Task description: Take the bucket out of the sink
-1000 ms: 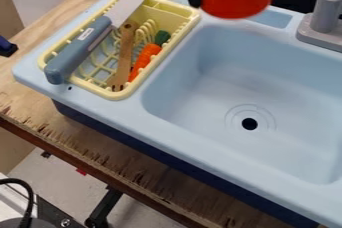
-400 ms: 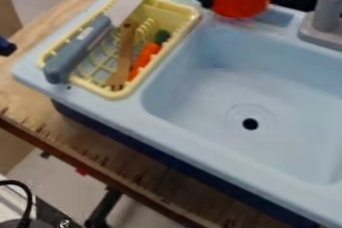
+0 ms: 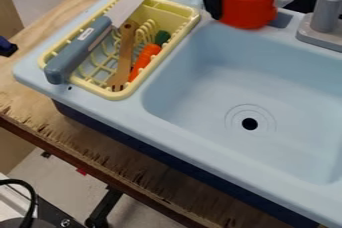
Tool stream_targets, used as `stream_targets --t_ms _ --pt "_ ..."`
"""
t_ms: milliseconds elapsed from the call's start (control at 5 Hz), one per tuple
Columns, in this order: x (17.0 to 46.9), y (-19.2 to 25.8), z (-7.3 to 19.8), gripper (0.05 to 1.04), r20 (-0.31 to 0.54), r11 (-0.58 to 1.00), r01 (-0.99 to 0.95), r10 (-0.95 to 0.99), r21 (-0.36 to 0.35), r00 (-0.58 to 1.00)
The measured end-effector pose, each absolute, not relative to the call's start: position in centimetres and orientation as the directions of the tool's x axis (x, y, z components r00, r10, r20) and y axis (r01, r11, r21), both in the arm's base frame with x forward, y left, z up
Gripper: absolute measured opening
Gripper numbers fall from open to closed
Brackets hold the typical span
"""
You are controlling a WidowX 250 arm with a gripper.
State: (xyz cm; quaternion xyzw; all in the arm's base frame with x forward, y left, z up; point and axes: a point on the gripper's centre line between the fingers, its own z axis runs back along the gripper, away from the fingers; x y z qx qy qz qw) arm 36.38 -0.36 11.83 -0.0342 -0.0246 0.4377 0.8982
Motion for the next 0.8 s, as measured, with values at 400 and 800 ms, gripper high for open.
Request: stream_targets --t_ms 400,800 --pt "36.34 0.26 12.27 0.055 0.033 0.589 -0.807 0.808 -0.046 0.588" --pt "36.41 0.32 12.13 0.069 0.045 0.593 -0.804 0.805 -0.039 0.591"
